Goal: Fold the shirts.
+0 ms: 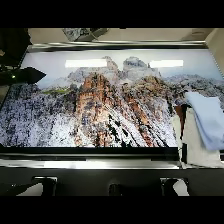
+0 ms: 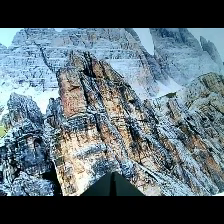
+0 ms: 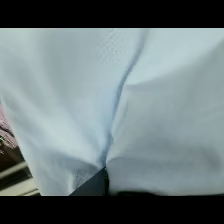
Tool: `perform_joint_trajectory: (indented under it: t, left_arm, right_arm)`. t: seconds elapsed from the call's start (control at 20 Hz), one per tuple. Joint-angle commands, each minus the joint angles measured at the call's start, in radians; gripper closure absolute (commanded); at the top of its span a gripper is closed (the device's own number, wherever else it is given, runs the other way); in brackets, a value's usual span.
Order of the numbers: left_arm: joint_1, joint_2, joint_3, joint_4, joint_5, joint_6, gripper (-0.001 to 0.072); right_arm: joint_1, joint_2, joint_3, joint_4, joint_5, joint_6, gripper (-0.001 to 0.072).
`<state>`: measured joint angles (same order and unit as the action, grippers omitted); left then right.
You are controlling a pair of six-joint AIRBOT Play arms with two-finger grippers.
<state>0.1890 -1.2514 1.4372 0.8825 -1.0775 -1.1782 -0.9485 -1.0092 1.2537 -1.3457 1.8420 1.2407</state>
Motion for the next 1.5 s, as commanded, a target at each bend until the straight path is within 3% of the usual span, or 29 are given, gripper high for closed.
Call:
perform_joint_trajectory:
  t: [0.0, 0.15, 0.2, 0.25, 0.3, 0.4, 0.55, 0.65, 0.7, 0.8, 0.85, 0.9, 1.0, 1.1, 1.2, 1.3, 1.45]
  left_arm:
    - [0.000, -0.008, 0.000, 0.000, 0.000, 0.001, 0.0665]
    - [-0.006, -0.013, 0.000, 0.000, 0.000, 0.001, 0.0665]
    - [-0.014, -0.013, 0.000, 0.000, 0.000, 0.001, 0.0665]
    - [-0.024, -0.013, 0.000, 0.000, -0.003, 0.001, 0.0665]
    - [-0.033, -0.012, 0.000, 0.000, -0.012, 0.001, 0.0665]
    - [-0.041, -0.004, 0.043, -0.012, -0.093, 0.000, 0.0666]
    - [-0.080, -0.006, 0.220, 0.097, -0.090, -0.021, 0.0668]
    - [-0.150, -0.021, 0.321, 0.396, 0.027, -0.195, 0.0669]
    - [-0.188, -0.039, 0.345, 0.559, 0.051, -0.298, 0.0669]
    - [-0.261, -0.094, 0.351, 0.788, -0.006, -0.433, 0.0667]
    - [-0.283, -0.135, 0.351, 0.803, -0.097, -0.438, 0.0664]
    - [-0.299, -0.174, 0.342, 0.799, -0.204, -0.438, 0.0604]
    - [-0.329, -0.234, 0.268, 0.780, -0.413, -0.463, 0.0104]
    - [-0.352, -0.213, 0.103, 0.732, -0.413, -0.454, 0.0094]
    - [-0.376, -0.152, -0.054, 0.733, -0.339, -0.496, 0.0094]
    - [-0.386, -0.089, -0.166, 0.733, -0.234, -0.526, 0.0095]
    - [-0.383, -0.078, -0.176, 0.734, -0.198, -0.526, 0.0094]
  right_arm:
    - [-0.001, 0.050, -0.252, -0.191, -0.058, -0.094, 0.0655]
    - [-0.001, 0.050, -0.317, -0.188, -0.120, -0.126, 0.0632]
    - [-0.001, 0.050, -0.316, -0.207, -0.142, -0.130, 0.0406]
    - [-0.001, 0.051, -0.312, -0.226, -0.176, -0.138, 0.0086]
    - [-0.001, 0.051, -0.293, -0.242, -0.192, -0.165, 0.0018]
    - [0.000, 0.051, -0.185, -0.245, -0.283, -0.220, 0.0021]
    - [0.019, 0.050, 0.098, -0.083, -0.632, -0.236, 0.0051]
    - [0.164, 0.039, 0.247, 0.018, -0.866, -0.250, 0.0099]
    - [0.285, 0.023, 0.290, 0.025, -0.905, -0.255, 0.0102]
    - [0.545, -0.020, 0.304, 0.005, -0.864, -0.247, 0.0102]
    - [0.685, -0.061, 0.304, -0.024, -0.792, -0.203, 0.0102]
    - [0.809, -0.117, 0.304, -0.057, -0.700, -0.141, 0.0098]
    - [0.973, -0.247, 0.302, -0.068, -0.511, -0.098, 0.0041]
    - [1.041, -0.395, 0.284, 0.045, -0.309, -0.118, 0.0049]
    - [1.068, -0.486, 0.273, 0.074, -0.247, -0.122, 0.0046]
    - [1.072, -0.505, 0.273, 0.066, -0.278, -0.119, 0.0044]
    - [1.072, -0.499, 0.273, 0.059, -0.324, -0.115, 0.0045]
